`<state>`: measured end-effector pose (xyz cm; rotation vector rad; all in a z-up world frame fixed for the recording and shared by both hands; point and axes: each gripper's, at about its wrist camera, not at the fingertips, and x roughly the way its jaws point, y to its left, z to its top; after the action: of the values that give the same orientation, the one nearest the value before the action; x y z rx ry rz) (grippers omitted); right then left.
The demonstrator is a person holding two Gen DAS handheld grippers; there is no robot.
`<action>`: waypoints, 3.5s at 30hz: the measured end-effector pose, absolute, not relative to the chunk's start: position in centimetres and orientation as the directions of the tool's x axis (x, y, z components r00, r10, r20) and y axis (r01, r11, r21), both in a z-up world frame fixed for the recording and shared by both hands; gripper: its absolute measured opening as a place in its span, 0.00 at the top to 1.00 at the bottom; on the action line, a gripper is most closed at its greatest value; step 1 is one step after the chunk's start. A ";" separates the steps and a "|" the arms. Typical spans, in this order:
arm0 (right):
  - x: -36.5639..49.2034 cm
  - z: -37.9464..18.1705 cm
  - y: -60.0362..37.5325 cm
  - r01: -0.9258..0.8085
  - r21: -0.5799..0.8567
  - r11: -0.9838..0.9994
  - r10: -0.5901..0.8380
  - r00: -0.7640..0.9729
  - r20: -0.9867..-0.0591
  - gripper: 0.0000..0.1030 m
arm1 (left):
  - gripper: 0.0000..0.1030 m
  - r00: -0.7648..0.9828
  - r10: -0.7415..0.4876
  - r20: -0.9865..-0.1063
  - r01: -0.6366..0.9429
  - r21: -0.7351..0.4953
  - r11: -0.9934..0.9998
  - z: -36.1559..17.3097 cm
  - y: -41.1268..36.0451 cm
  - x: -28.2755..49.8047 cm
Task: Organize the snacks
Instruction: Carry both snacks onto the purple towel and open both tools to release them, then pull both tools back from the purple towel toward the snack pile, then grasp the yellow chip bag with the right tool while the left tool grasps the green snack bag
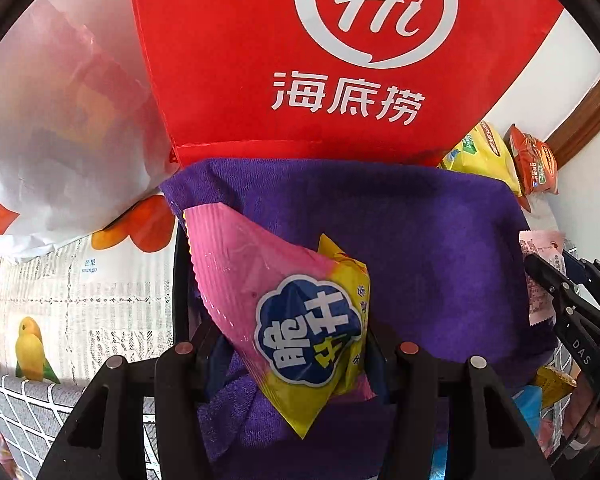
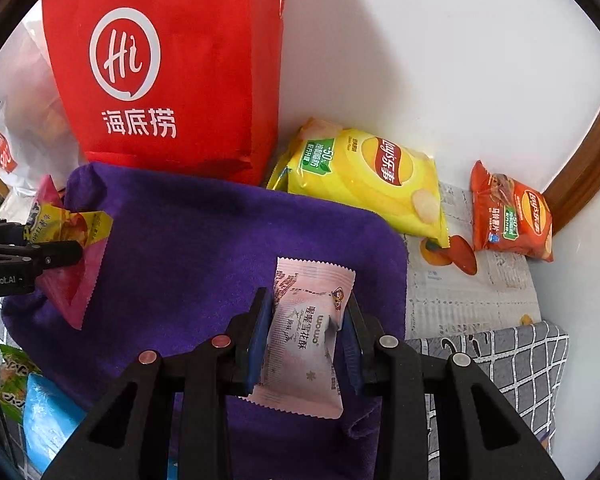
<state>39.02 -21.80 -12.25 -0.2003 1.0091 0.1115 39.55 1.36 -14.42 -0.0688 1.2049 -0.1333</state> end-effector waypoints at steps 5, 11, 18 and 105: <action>39.2 -12.7 -21.8 -0.175 -0.119 0.977 -0.013 0.511 -0.860 0.67 | 0.48 0.338 -0.136 -0.931 0.078 -0.116 0.990 -14.7 1.2 39.6; 39.2 -12.5 -21.9 -0.169 -0.128 0.977 -0.022 0.521 -0.853 0.66 | 0.48 0.331 -0.142 -0.933 0.085 -0.120 0.989 -14.9 1.0 39.6; 39.0 -11.8 -21.7 -0.168 -0.136 0.976 -0.025 0.539 -0.842 0.49 | 0.45 0.312 -0.160 -0.937 0.117 -0.129 0.985 -14.9 0.5 39.5; 25.6 -14.7 -28.5 -0.102 0.129 0.986 0.163 0.538 -0.827 0.38 | 0.21 0.519 -0.003 -0.855 -0.145 -0.091 0.985 -8.7 7.6 17.7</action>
<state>25.57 -28.54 -14.70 0.0680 0.9899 0.1578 17.71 7.56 -8.67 -0.1585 1.0232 0.0856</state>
